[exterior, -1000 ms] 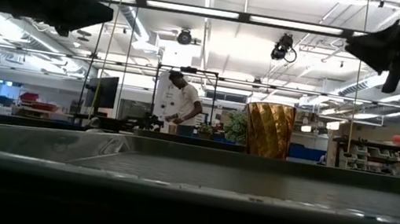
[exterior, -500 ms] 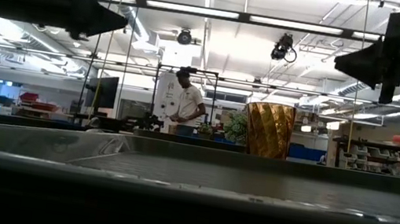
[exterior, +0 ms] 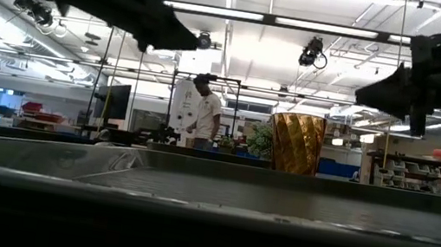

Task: Pick and place plate/cup/fork/spoon on tray
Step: Put the brown glass on the top right of the black serving tray

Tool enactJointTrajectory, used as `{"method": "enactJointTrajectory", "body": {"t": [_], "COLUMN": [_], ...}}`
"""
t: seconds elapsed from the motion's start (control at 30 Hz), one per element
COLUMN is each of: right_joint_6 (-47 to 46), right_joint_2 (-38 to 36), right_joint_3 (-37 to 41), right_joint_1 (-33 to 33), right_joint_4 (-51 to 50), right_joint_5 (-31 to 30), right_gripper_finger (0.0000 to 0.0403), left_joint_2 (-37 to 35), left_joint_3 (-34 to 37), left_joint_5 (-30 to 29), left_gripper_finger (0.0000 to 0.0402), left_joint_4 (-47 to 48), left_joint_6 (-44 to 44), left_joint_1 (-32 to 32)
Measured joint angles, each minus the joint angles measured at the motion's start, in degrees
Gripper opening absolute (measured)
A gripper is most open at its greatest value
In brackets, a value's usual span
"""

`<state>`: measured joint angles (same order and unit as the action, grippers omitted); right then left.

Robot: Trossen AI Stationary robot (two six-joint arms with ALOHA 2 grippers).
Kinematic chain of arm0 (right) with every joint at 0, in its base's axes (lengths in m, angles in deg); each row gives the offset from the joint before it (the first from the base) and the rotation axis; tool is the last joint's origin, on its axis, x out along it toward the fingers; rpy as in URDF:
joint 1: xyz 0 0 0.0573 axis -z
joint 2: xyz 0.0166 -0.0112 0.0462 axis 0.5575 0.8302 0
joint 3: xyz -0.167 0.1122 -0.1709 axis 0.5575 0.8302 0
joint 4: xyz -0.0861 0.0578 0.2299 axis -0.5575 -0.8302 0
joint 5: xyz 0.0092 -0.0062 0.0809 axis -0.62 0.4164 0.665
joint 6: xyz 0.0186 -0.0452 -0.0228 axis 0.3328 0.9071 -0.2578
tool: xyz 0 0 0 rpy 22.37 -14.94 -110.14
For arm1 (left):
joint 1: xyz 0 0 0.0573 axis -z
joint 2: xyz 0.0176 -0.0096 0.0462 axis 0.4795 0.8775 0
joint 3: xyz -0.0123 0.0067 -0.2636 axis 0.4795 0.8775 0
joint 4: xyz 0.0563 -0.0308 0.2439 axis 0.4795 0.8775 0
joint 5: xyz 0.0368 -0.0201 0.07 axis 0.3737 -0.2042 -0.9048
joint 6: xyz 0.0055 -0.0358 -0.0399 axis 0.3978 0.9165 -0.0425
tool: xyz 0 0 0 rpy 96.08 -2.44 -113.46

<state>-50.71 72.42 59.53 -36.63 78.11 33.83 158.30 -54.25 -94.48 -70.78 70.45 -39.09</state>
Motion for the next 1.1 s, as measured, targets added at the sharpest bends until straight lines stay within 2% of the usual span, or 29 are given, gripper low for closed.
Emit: {"method": "enactJointTrajectory", "body": {"t": [0.23, 0.47, 0.8, 0.9, 1.1], "right_joint_6": [-4.7, -6.5, -4.4, -2.4, 0.1], "right_joint_2": [4.8, 6.3, 6.3, 6.0, 3.7], "right_joint_3": [0.0, 0.0, 0.0, 0.0, -0.1], "right_joint_1": [0.1, 3.4, 9.0, 9.4, 9.4], "right_joint_4": [0.0, -0.2, -0.3, 0.0, 0.0], "right_joint_5": [2.6, 4.6, 13.2, 15.3, 15.7], "right_gripper_finger": [0.0084, 0.0084, 0.0084, 0.0084, 0.0084], "left_joint_2": [9.9, 16.0, 21.9, 22.3, 22.6], "left_joint_3": [-7.8, -19.2, -33.1, -35.7, -38.9], "left_joint_5": [6.9, 13.0, 13.4, 13.4, 13.4], "left_gripper_finger": [0.0112, 0.0127, 0.0152, 0.0153, 0.0153], "left_joint_4": [4.4, 20.3, 38.9, 41.3, 43.0], "left_joint_6": [3.1, 3.6, -1.5, -3.3, -6.2], "left_joint_1": [0.0, 0.0, 0.1, 0.1, 0.4]}}
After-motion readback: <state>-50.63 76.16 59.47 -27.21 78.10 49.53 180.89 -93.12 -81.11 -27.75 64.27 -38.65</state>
